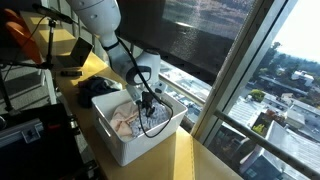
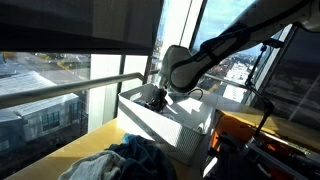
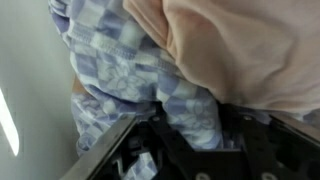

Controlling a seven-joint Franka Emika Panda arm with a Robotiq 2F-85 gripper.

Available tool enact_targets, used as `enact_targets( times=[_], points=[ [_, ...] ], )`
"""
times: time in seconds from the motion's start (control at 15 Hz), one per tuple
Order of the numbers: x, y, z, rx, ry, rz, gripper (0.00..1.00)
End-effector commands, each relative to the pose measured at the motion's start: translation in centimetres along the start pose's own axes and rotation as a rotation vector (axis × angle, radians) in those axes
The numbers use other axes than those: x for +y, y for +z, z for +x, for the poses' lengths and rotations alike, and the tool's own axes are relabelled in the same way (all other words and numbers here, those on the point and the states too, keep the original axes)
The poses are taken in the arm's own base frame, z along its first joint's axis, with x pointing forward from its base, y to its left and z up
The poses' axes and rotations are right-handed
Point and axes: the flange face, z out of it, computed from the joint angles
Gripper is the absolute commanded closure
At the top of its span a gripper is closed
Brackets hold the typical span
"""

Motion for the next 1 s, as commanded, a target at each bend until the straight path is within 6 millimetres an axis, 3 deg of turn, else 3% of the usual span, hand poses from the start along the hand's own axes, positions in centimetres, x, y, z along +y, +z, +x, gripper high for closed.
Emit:
enact_targets(
  times=[0.0, 0.2, 0.73, 0.93],
  points=[
    [-4.0, -3.2, -1.2, -0.035, -0.021, 0.006, 0.78],
    [-6.3, -8.3, -2.4, -0.044, -0.044, 0.008, 0.98],
    [-10.2, -26.3, -4.1, 0.108, -0.100, 0.059, 0.94],
    [-13.4, -33.3, -5.5, 0.187, -0.157, 0.094, 0.94]
  ],
)
